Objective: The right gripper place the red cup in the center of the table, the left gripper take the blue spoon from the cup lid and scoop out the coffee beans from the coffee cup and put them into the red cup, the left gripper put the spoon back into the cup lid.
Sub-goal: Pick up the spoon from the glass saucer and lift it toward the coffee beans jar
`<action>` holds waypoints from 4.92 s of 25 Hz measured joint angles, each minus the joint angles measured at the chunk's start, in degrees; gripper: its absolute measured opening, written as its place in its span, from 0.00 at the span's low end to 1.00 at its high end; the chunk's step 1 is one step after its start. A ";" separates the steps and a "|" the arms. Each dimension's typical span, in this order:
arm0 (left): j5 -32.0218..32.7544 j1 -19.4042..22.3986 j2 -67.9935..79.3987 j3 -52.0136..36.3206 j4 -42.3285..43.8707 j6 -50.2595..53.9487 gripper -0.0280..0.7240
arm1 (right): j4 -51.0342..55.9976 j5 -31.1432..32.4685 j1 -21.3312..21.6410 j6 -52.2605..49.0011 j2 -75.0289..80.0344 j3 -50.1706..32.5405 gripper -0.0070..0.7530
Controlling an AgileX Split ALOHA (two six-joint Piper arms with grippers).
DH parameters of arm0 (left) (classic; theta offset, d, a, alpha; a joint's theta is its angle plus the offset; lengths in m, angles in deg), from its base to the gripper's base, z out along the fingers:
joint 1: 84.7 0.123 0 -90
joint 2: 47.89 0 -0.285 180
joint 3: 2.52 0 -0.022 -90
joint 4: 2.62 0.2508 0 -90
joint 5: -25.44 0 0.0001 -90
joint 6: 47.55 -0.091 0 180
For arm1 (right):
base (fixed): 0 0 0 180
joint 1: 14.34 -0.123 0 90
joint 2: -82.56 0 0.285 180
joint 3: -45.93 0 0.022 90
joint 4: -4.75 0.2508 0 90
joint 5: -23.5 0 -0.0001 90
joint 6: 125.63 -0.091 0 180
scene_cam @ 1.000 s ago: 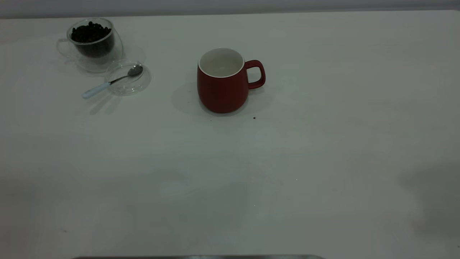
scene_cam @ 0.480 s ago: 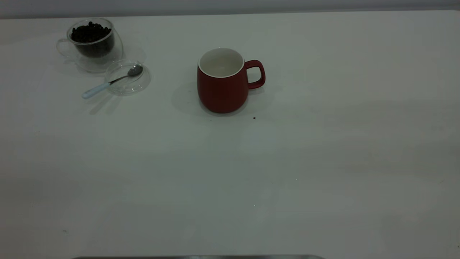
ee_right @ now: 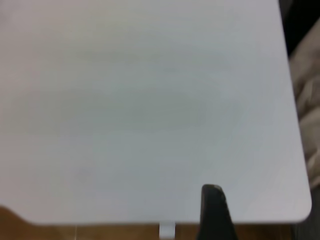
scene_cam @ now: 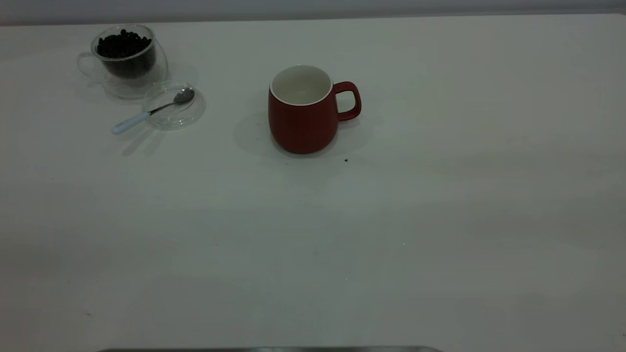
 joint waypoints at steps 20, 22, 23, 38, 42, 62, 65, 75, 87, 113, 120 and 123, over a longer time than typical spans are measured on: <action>0.00 0.00 0.00 0.00 0.00 -0.06 0.60 | -0.11 0.57 0.16 0.06 -9.05 0.00 0.51; 0.00 0.00 0.00 0.00 0.00 -0.06 0.60 | -0.11 0.57 0.16 0.06 -9.05 0.00 0.50; 0.00 0.00 0.00 0.00 0.00 -0.06 0.60 | -0.11 0.57 0.16 0.06 -9.05 0.00 0.50; -8.50 0.00 21.78 12.36 5.36 21.79 0.63 | -0.11 0.57 0.16 0.06 -9.05 0.00 0.48; -10.00 0.00 36.28 16.22 6.59 17.80 0.75 | -0.11 0.57 0.16 0.06 -9.05 0.00 0.48; -27.35 0.18 95.88 28.63 6.34 16.67 0.82 | -0.11 0.57 0.16 0.06 -9.05 0.00 0.47; -26.45 2.00 95.58 29.63 3.96 17.49 0.82 | -0.11 0.57 0.16 0.06 -9.05 0.00 0.47; -24.58 4.01 78.02 19.17 -3.03 26.60 0.82 | -0.11 0.57 0.16 0.06 -9.05 0.00 0.47; -66.52 4.08 86.17 0.09 -0.94 37.56 0.81 | -0.11 0.57 0.16 0.06 -9.05 0.00 0.47; -31.43 -7.24 123.94 44.51 -1.21 7.15 0.60 | -0.11 0.57 0.16 0.06 -9.05 0.00 0.47; -31.88 -7.24 133.58 52.39 -1.21 3.58 0.60 | -0.11 0.57 0.16 0.06 -9.05 0.00 0.47; -33.07 -7.24 134.44 52.93 -1.16 3.40 0.60 | -0.11 0.57 0.16 0.06 -9.05 0.00 0.47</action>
